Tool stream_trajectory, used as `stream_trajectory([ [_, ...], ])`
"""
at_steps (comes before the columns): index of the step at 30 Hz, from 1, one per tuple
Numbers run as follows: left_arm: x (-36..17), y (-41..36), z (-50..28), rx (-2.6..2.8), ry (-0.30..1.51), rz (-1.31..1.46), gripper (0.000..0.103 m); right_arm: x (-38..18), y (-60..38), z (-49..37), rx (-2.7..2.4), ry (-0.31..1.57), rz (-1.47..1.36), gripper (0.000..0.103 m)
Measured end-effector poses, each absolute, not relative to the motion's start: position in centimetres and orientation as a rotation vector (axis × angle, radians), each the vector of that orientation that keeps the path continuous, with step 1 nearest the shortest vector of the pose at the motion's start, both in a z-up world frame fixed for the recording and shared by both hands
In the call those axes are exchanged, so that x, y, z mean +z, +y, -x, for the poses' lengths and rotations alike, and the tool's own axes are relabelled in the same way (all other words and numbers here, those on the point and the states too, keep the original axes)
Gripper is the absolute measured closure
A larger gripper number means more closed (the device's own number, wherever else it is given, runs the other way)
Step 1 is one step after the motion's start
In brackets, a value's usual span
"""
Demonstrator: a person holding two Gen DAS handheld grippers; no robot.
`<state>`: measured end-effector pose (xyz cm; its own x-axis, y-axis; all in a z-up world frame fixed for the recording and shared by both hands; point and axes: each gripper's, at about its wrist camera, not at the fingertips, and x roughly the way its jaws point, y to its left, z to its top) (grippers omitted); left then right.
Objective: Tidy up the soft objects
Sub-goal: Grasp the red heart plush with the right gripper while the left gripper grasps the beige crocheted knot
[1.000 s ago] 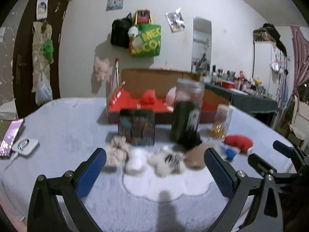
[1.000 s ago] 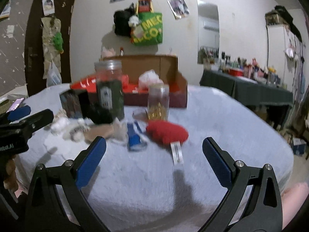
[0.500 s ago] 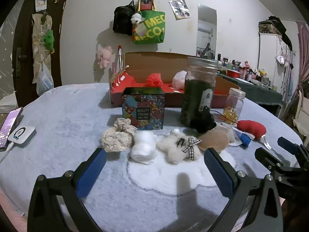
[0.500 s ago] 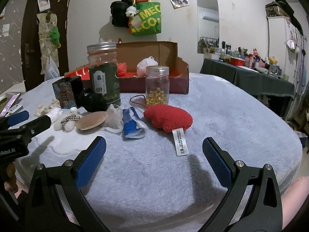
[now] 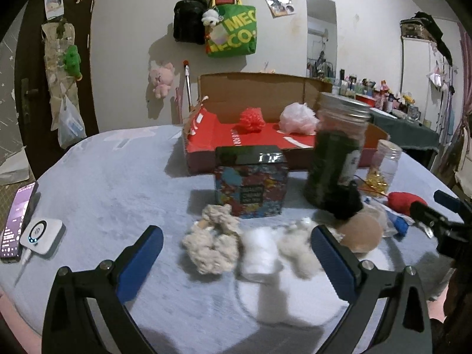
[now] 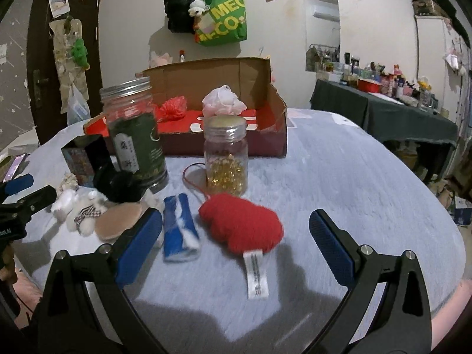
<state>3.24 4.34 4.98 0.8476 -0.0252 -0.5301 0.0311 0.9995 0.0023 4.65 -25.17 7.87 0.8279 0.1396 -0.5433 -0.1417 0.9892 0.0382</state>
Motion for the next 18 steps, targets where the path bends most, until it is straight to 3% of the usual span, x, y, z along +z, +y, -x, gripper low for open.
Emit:
stream_trajectory([
  [4, 4.7, 5.8, -4.3, -0.021, 0.606, 0.002, 0.006, 7.8, -25.9, -6.4, 0.166, 0.62, -0.022, 0.002],
  [7, 4.2, 6.8, -5.2, -0.023, 0.649, 0.013, 0.016, 7.6, -26.1, -7.1, 0.183, 0.646, -0.022, 0.006],
  [9, 3.6, 7.3, -5.8, -0.034, 0.689, 0.022, 0.028, 7.4, -26.2, -7.7, 0.192, 0.667, -0.021, 0.022],
  [11, 3.1, 7.6, -6.2, -0.046, 0.713, 0.031, 0.04, 7.0, -26.5, -8.4, 0.228, 0.714, -0.054, 0.028],
  [13, 2.7, 7.9, -6.4, -0.097, 0.728, 0.055, 0.049, 6.6, -27.0, -8.8, 0.262, 0.749, -0.101, 0.046],
  [14, 2.6, 7.9, -6.4, -0.117, 0.726, 0.063, 0.058, 6.4, -27.2, -8.9, 0.272, 0.762, -0.116, 0.05],
  [18, 2.9, 7.2, -5.9, -0.154, 0.713, 0.029, 0.072, 6.6, -27.8, -8.3, 0.305, 0.751, -0.155, 0.059],
])
